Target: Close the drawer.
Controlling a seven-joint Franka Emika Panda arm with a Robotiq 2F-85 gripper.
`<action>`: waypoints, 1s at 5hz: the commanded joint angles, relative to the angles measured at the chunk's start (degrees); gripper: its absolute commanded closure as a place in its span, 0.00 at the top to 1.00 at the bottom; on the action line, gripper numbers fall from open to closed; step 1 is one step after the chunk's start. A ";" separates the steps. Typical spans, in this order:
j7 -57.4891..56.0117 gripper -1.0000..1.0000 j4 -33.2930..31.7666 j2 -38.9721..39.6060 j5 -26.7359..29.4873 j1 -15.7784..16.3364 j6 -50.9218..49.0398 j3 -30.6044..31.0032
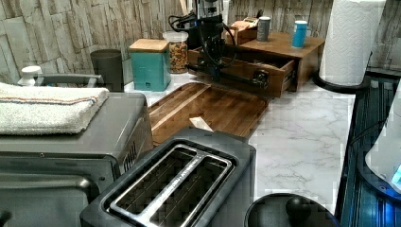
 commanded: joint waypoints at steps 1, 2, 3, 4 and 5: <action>0.87 0.00 3.76 0.07 -9.72 -9.56 10.15 -13.66; 1.07 0.00 3.94 0.23 -10.65 -9.88 11.18 -16.31; 2.68 0.00 1.80 -1.16 -10.77 -8.62 13.12 -18.51; 2.66 0.00 1.79 -1.14 -10.75 -8.57 13.12 -18.56; 2.50 0.00 1.78 -1.09 -10.48 -8.08 13.15 -19.06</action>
